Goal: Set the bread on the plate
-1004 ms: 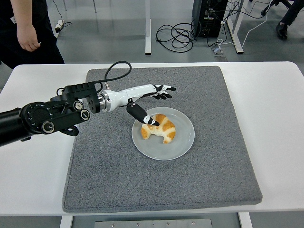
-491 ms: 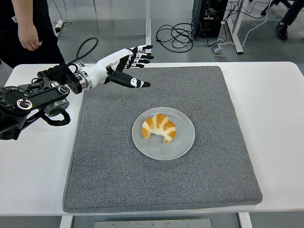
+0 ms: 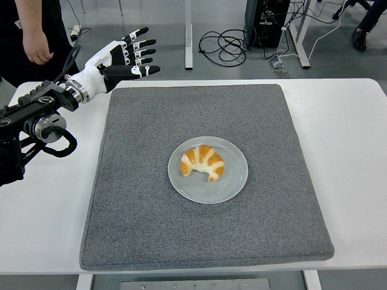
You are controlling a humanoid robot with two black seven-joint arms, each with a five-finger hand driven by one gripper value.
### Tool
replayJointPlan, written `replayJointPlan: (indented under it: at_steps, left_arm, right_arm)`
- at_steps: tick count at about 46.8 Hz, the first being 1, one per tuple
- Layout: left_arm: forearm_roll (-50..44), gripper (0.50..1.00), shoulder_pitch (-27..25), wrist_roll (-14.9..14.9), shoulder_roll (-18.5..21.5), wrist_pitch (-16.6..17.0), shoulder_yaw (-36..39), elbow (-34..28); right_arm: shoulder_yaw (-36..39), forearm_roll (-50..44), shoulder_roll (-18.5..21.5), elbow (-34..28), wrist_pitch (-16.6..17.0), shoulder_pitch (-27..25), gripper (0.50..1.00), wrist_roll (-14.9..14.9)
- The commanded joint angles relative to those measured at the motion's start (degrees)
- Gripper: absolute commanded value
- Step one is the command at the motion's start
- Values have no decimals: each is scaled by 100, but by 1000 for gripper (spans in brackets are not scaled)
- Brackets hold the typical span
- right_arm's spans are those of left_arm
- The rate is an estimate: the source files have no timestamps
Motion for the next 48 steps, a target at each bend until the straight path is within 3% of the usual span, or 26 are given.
replayJointPlan:
  at_steps: [1,13,23,28,48]
  left_arm:
    - [1,928,115,6,-12,-6,-194,30]
    - [-244,927,361,77,-39,-23,-590,268]
    - [-368,934,528,77,-215,-199,-590,435]
    - [-359,958,572,68,-241,-199,-590,435]
    - [-359,963,660,68,-259,-190,-581,435]
  right_arm:
    - [0,0,0,0,-4,0,1000,-1]
    - [-9,0,0,26,4,0,1000,-1]
    - [-9,0,0,79,-4,0,1000,-1]
    - [-9,0,0,70,4,-8,1000,-1]
    - [-35,0,0,79,4,-8,1000,-1]
